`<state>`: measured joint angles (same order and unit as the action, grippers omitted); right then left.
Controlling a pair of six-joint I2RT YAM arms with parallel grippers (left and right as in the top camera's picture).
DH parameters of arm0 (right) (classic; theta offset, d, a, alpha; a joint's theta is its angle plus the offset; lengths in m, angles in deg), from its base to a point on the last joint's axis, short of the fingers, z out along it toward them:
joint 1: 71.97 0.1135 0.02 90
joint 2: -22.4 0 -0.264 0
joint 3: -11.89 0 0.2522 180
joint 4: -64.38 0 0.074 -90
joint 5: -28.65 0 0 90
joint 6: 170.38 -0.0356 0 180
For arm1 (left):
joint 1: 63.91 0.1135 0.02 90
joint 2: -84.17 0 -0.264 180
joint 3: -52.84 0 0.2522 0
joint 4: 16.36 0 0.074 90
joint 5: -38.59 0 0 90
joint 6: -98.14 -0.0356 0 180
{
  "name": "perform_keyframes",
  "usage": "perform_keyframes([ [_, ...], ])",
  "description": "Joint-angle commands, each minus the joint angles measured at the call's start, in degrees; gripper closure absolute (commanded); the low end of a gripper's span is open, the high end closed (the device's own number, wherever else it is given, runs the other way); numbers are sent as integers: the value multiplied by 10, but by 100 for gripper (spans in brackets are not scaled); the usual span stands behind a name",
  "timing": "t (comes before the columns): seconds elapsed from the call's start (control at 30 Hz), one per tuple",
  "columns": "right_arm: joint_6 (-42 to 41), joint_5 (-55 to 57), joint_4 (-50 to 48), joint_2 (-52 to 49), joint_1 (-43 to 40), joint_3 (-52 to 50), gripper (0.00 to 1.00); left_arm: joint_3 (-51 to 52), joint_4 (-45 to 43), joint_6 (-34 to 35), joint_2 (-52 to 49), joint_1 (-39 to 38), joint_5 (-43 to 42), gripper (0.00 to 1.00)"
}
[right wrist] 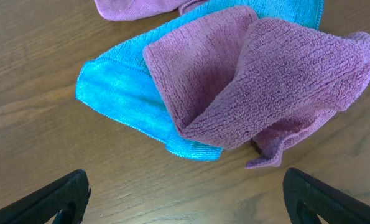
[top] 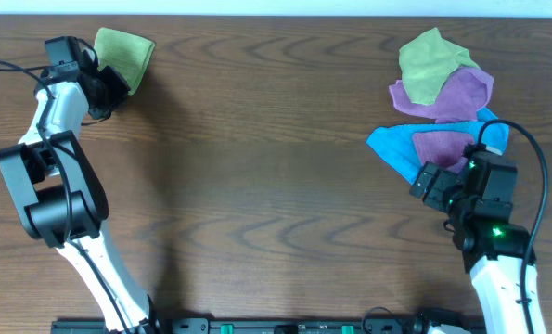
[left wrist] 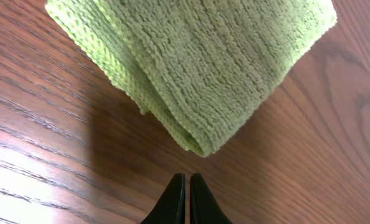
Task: Fold the cloth
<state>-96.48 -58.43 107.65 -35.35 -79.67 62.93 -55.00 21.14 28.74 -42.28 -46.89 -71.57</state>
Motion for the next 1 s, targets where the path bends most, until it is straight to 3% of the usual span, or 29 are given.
perform_keyframes([
  [0.0,-2,-2,1,0,-5,-5,1,4,1,-13,10,5,36,94],
  [0.37,-2,-2,0,0,-5,-5,1,4,-4,-13,8,-2,106,94],
  [0.97,-2,-2,0,0,-5,-5,1,4,-51,4,-33,-6,77,94],
])
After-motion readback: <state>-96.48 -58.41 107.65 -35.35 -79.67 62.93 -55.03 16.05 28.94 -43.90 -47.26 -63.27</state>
